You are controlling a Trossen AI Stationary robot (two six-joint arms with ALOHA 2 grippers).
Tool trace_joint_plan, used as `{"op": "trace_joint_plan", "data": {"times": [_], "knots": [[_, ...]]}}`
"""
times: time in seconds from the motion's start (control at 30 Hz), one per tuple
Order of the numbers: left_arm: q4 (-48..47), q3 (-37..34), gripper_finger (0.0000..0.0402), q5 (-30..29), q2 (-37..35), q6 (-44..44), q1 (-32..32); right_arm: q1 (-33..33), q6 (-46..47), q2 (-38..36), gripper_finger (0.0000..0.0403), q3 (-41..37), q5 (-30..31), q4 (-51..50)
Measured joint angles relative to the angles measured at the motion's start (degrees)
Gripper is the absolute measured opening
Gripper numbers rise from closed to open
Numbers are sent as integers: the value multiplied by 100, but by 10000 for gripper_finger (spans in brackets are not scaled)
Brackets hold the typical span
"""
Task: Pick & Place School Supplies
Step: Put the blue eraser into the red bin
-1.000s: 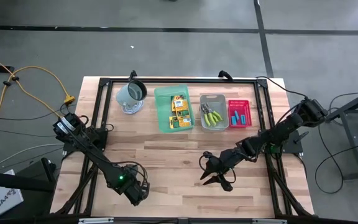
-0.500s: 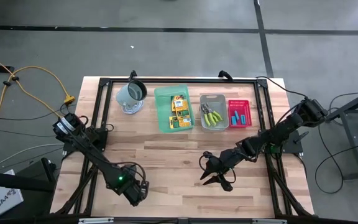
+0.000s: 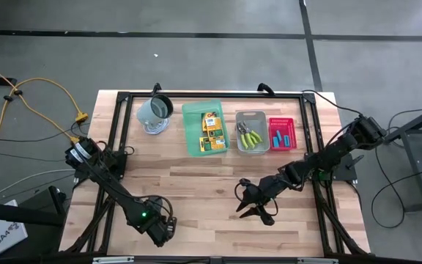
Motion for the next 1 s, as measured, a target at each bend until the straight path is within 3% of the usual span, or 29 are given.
{"op": "trace_joint_plan", "data": {"times": [0.37, 0.7, 1.0], "knots": [[13, -2, 104, 7, 2, -227, 0, 0, 0, 0, 105, 0, 0, -28], [152, -7, 35, 51, 2, -245, 51, -2, 0, 0, 105, 0, 2, -37], [288, -7, 31, 1, 2, 454, 144, -2, 0, 1, 105, 0, 4, -37]]}}
